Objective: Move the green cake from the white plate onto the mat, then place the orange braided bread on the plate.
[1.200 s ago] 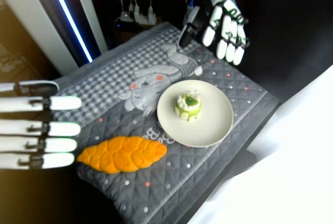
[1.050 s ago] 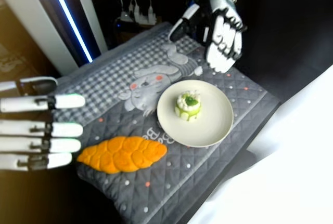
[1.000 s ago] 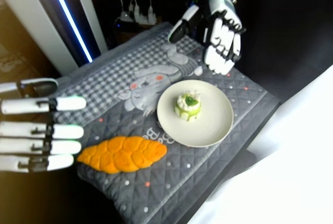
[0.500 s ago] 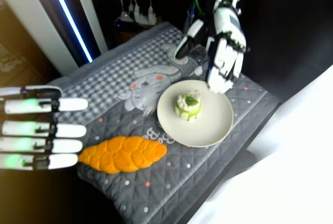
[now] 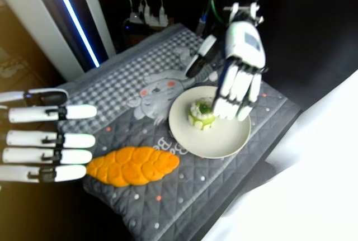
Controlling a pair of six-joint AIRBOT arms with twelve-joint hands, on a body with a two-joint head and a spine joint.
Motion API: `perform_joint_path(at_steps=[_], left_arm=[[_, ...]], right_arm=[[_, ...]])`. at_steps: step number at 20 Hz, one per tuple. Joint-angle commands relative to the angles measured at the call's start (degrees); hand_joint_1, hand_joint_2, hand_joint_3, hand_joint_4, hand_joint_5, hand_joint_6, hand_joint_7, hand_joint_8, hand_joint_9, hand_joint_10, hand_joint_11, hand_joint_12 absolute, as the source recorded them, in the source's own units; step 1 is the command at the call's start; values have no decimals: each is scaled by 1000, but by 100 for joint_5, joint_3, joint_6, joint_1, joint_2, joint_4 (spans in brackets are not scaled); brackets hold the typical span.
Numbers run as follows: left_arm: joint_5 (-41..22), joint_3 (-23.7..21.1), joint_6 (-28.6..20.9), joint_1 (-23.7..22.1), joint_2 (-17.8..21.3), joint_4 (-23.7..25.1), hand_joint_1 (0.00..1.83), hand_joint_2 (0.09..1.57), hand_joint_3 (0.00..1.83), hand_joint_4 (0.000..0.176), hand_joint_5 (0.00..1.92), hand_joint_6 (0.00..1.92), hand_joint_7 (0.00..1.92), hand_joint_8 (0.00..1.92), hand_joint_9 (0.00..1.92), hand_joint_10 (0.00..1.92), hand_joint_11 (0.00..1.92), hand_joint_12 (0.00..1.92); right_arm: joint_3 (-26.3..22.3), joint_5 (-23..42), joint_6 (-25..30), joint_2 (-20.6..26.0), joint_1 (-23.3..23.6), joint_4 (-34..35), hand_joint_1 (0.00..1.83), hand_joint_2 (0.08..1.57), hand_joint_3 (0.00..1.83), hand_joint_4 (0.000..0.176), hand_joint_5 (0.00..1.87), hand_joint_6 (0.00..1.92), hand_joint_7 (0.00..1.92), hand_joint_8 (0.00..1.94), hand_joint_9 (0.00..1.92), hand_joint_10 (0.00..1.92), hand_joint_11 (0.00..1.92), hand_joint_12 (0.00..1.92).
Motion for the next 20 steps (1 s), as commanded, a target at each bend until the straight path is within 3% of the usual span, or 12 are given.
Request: perform_joint_path(at_steps=[1,3,6,7,8,11,13,15,17,18,20], left_arm=[[-323,54,-162,-100,3,-79,874,750,0,0,506,0,590,6,580,5,430,349],[-264,171,-467,-116,-75,252,854,744,0,0,510,2,592,6,586,7,438,348],[-166,566,-1239,-122,-334,931,879,733,0,0,508,4,541,0,550,0,438,290],[-165,720,-1473,-99,-433,1081,879,734,1,0,512,5,544,3,555,4,446,293],[-157,802,-1596,-86,-492,1198,871,738,3,0,501,0,538,1,540,0,449,294],[81,838,-1743,-160,-624,1812,848,729,3,0,485,0,539,0,536,0,423,468],[142,895,-1937,-195,-751,2273,874,728,2,0,492,4,531,7,568,14,562,549],[158,918,-2002,-195,-811,2441,845,697,0,0,527,2,596,8,619,14,433,478],[210,918,-2004,-194,-832,2535,864,689,0,0,541,0,608,1,607,0,276,652],[251,918,-2004,-192,-835,2566,875,693,0,0,550,0,612,0,605,1,209,784],[282,919,-2004,-182,-833,2574,957,770,3,0,626,5,703,9,686,14,235,887]], right_arm=[[28,673,30,35,66,278,748,800,0,128,215,1,260,5,253,4,34,642],[28,673,30,26,68,278,740,801,0,125,211,0,257,3,252,3,34,643],[27,672,21,19,69,275,741,801,0,96,239,6,284,5,271,5,16,703],[27,672,21,17,70,275,738,803,0,96,245,7,290,7,274,5,18,708],[27,672,21,15,70,275,739,796,0,107,253,9,296,8,276,5,24,711],[27,672,21,13,72,275,738,790,0,107,264,8,311,11,291,9,46,718],[28,672,21,-14,74,272,742,787,0,106,274,1,342,2,307,4,69,684],[28,672,21,-26,74,271,751,794,2,106,289,4,348,0,308,1,62,667],[27,672,21,-31,75,270,761,790,0,113,294,4,334,0,308,1,33,651],[26,672,21,-32,76,270,755,795,2,108,300,6,340,3,310,1,28,648],[25,672,21,-41,76,270,762,794,2,106,313,9,342,3,303,0,18,644]])
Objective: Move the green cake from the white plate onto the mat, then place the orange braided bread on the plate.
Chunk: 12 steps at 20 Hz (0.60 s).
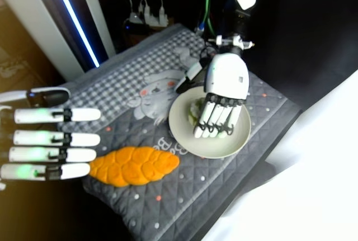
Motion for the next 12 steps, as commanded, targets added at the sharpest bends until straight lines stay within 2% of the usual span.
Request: perform_joint_path(at_steps=[1,2,3,4,5,6,7,8,10,11,12], left_arm=[[-125,34,-22,-55,31,-222,1055,833,4,0,698,7,803,14,759,20,276,902],[-126,35,-22,-52,32,-237,1244,941,8,0,863,15,966,30,896,50,389,973],[-129,35,-22,-52,35,-255,1260,1032,0,0,1027,589,1146,586,1026,43,495,980],[-131,36,-22,-52,36,-281,1358,1053,0,0,1074,712,1154,669,972,896,606,1005],[-131,46,-21,-52,35,-304,1374,1071,2,0,1041,811,1111,762,938,1108,621,1002],[-130,57,-21,-52,32,-320,1374,1081,0,0,1027,846,1082,801,930,1166,646,970],[-126,67,-21,-52,31,-350,1375,1080,1,0,1037,832,1075,810,934,1170,666,925],[-129,74,-21,-52,31,-385,1377,1076,0,0,1051,807,1081,797,948,1155,680,888],[-180,88,-21,-64,48,-488,1378,1075,0,0,1035,843,1095,757,957,1149,684,878],[-233,88,-19,-75,75,-594,1267,1080,4,0,1027,883,1073,853,954,680,681,873],[-348,88,-15,-89,125,-788,1242,1088,0,22,1040,863,1050,904,1033,393,736,843]], right_arm=[[24,670,26,32,58,259,766,800,4,101,317,9,342,3,308,2,21,645],[24,670,26,27,58,259,762,807,7,100,324,11,337,0,314,5,19,643],[24,670,26,23,58,259,774,810,1,98,335,1,333,0,319,1,18,606],[24,670,26,20,58,258,779,810,0,107,334,1,339,0,309,3,41,556],[24,670,26,16,58,256,796,808,0,113,338,3,337,0,302,1,32,536],[25,670,26,12,59,254,794,807,0,119,344,5,337,0,301,1,30,529],[25,670,26,5,59,253,794,812,1,119,344,4,333,0,295,0,20,521],[25,670,26,3,59,253,797,810,0,128,350,6,339,3,294,0,18,518],[25,669,26,3,59,252,793,815,2,125,351,4,354,8,280,0,28,517],[26,669,26,3,59,251,795,810,0,124,356,6,357,8,279,0,30,517],[26,669,26,3,59,251,798,814,1,116,356,5,352,4,270,0,19,511]])
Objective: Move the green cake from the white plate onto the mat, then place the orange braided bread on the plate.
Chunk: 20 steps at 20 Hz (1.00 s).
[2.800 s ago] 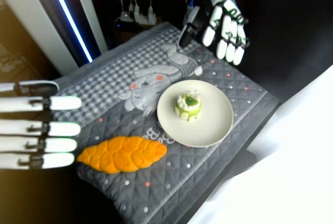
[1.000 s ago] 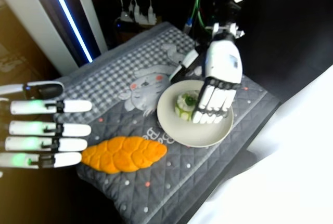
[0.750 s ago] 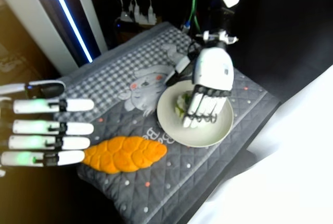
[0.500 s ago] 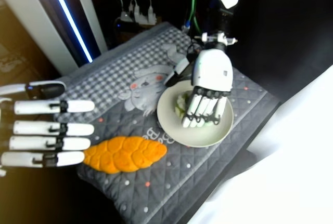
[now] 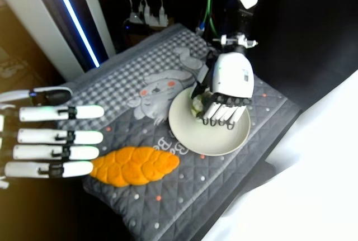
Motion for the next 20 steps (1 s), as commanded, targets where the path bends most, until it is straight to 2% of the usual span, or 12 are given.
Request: perform_joint_path(at_steps=[1,5,7,8,11,13,15,16,17,18,19,20], left_arm=[[-436,15,-18,-103,118,-481,1239,1080,7,25,1061,833,1038,924,1104,246,799,829],[-852,-545,289,-179,651,-979,1237,1084,0,28,1067,854,1025,910,1094,84,665,1009],[-1060,-994,364,-217,1009,-929,1238,1085,2,14,1010,897,1069,890,1138,78,665,1041],[-1124,-1101,364,-218,1089,-901,1360,1056,0,0,1021,839,1173,686,1066,797,748,1014],[-1347,-1580,358,-245,1393,-678,1381,1081,0,0,1016,1012,1057,768,949,1023,782,961],[-1443,-1832,357,-281,1480,-428,1378,1078,0,0,1067,1057,1076,697,917,979,711,959],[-1574,-2015,327,-282,1491,-223,1279,1061,2,0,1100,985,1103,605,965,382,543,1052],[-1621,-2125,319,-278,1493,-79,1358,1076,2,0,1059,1085,1119,609,905,885,554,1075],[-1635,-2263,319,-255,1510,84,1276,1110,0,0,1033,1087,959,831,799,780,512,1131],[-1653,-2330,320,-228,1518,157,1276,1110,0,0,1033,1087,959,831,799,780,512,1131],[-1684,-2406,319,-184,1525,238,1343,1132,0,0,1012,1131,948,866,756,1167,482,1171],[-1685,-2485,336,-139,1532,301,1352,1145,2,0,962,1214,938,884,744,1276,445,1227]], right_arm=[[26,669,28,33,59,259,799,818,3,117,355,4,356,6,268,0,18,510],[24,668,28,23,58,257,798,832,6,110,345,0,351,1,266,0,51,525],[24,668,28,5,58,257,799,841,8,100,352,3,346,0,287,10,51,527],[24,668,28,0,58,257,802,841,8,98,352,3,342,0,295,12,51,530],[26,668,28,-21,58,260,811,845,7,122,354,3,358,7,276,1,32,526],[31,669,27,-61,58,263,804,850,7,125,356,3,356,4,285,4,40,533],[39,668,27,-87,58,263,835,845,2,118,360,3,360,5,290,5,34,531],[40,668,27,-93,58,263,848,847,3,115,362,3,361,4,301,9,51,538],[39,668,27,-93,58,263,856,856,6,114,359,1,346,0,305,9,67,545],[39,668,27,-94,58,263,856,856,6,114,359,1,346,0,305,9,67,545],[39,668,27,-99,58,263,852,854,4,116,359,1,342,0,312,10,79,548],[39,668,27,-104,58,263,834,849,1,117,365,3,343,1,323,13,83,550]])
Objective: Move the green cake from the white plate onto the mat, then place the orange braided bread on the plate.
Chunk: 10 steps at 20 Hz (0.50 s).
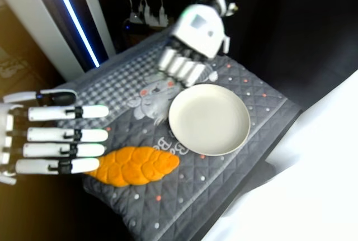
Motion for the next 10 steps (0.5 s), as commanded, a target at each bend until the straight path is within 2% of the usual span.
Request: perform_joint_path(at_steps=[1,2,3,4,6,7,9,10], left_arm=[[-286,-43,35,5,65,-316,1258,1151,0,0,935,1245,908,935,730,990,429,1240],[-235,-158,260,58,78,-346,1220,1182,0,0,892,1317,828,1034,709,888,337,1290],[-150,-283,543,91,92,-371,1204,1188,1,0,884,1300,802,1111,707,871,340,1324],[-78,-390,757,122,97,-385,1207,1149,0,0,883,1195,957,994,822,926,516,1368],[-72,-477,1003,230,88,-565,1221,1123,0,0,871,1176,1066,865,919,911,634,1330],[-94,-475,1038,292,63,-665,1224,1140,5,0,830,1147,1023,1038,934,928,672,1324],[-96,-446,1052,386,6,-724,1222,1159,5,0,784,1190,997,1105,920,930,670,1329],[-79,-447,1052,406,-7,-705,1202,1167,2,0,797,1212,957,1142,878,1059,643,1433]], right_arm=[[36,668,27,36,58,235,835,853,3,113,366,3,343,1,325,13,81,549],[35,668,27,27,58,235,843,852,2,115,372,5,350,4,325,12,80,550],[35,668,27,17,58,235,842,848,0,114,374,6,348,3,324,11,80,551],[35,668,27,11,58,236,832,848,0,112,372,4,346,1,314,5,74,551],[34,668,27,-5,58,236,820,855,3,101,373,3,337,0,308,2,62,553],[34,668,27,-10,58,236,821,862,5,99,369,1,329,1,297,0,49,556],[34,667,27,-10,58,235,821,863,4,105,371,2,327,0,295,0,43,555],[34,667,27,-10,58,235,800,859,2,110,375,3,335,4,296,1,40,553]])
